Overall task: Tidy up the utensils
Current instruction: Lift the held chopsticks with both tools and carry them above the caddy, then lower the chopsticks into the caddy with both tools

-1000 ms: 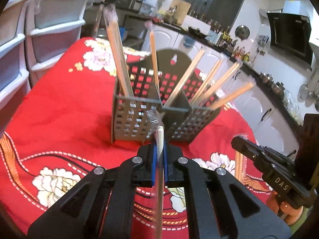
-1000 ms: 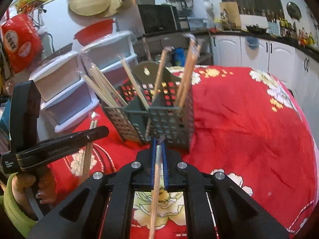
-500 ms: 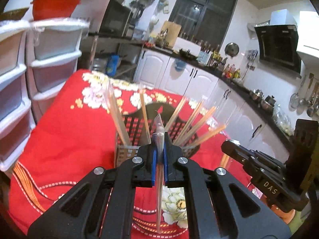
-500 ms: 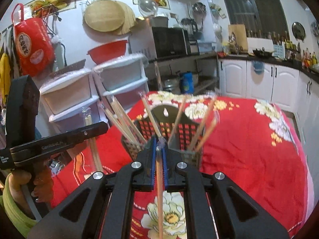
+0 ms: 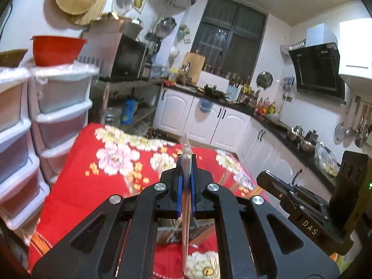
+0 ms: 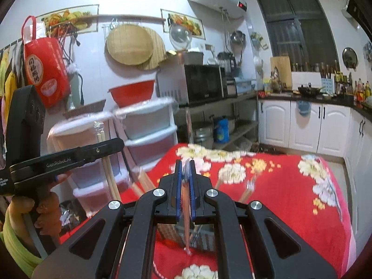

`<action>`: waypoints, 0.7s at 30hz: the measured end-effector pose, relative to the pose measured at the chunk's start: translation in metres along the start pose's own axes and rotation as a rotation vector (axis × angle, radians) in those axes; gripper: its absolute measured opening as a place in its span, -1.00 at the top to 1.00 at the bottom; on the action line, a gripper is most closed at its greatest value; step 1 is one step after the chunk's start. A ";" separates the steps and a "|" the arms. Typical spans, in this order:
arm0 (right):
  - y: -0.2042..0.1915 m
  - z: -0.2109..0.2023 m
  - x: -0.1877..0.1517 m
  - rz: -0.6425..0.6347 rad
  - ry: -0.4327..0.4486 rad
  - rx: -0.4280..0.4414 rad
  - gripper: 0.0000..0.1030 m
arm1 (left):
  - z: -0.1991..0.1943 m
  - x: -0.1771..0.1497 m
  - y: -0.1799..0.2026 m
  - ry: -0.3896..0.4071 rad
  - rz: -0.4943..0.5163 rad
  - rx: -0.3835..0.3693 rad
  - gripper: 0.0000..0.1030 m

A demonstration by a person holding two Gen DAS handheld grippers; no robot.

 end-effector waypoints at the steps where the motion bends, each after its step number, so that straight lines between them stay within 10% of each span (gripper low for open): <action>1: 0.001 0.000 0.004 0.000 0.008 -0.002 0.89 | -0.001 0.004 0.001 0.010 0.001 -0.002 0.98; 21: 0.044 0.037 0.023 0.007 0.049 -0.104 0.89 | 0.069 0.012 0.007 0.115 -0.005 0.071 0.98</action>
Point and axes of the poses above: each gripper's, at about its wrist camera, not at the fingertips, and z roughly the way its jaws point, y to its right, x to its top, the point moved 5 cm from there along z, roughly the way its jaws point, and after that the axes turned 9 degrees about -z, right-handed, at the moved point
